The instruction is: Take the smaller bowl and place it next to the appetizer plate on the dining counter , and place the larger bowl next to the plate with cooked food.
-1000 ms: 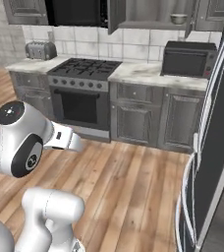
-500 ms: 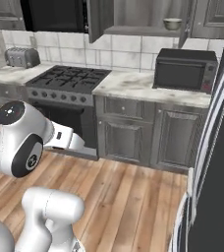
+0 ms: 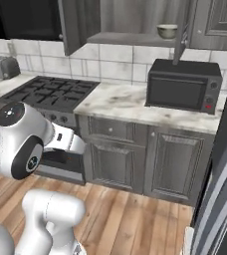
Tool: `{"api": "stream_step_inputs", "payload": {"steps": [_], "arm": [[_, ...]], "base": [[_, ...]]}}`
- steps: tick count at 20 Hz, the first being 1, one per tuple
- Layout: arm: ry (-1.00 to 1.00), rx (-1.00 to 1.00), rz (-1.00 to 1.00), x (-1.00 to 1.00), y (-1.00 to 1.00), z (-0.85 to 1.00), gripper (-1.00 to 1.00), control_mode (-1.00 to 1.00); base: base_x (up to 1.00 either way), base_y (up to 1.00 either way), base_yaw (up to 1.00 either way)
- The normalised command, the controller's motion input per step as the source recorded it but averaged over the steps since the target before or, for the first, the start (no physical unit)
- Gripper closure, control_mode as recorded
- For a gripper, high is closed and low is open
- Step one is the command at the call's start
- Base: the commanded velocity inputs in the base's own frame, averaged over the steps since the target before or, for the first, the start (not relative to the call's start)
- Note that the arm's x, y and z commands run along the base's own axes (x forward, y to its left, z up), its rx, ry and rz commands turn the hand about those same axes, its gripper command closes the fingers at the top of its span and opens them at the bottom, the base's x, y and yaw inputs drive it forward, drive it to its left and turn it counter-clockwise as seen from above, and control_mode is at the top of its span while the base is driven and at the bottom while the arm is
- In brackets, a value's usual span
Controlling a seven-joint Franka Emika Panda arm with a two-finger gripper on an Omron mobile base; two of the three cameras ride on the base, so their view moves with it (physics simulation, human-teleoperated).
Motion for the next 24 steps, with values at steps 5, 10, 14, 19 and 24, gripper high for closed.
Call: {"api": "stream_step_inputs", "payload": {"steps": [5,10,14,19,24], "arm": [[0.00,0.00,0.00,0.00,0.00,0.00,-1.00,1.00],[0.00,0.00,0.00,0.00,0.00,0.00,-1.00,1.00],[0.00,0.00,0.00,0.00,0.00,0.00,-1.00,1.00],[0.00,0.00,0.00,0.00,0.00,0.00,-1.00,1.00],[0.00,0.00,0.00,0.00,0.00,0.00,-1.00,1.00]], "base": [[1.00,-0.42,-0.01],[1.00,-0.48,-0.05],[1.00,-0.42,-0.05],[1.00,-0.36,-0.05],[1.00,-0.34,-0.06]]}}
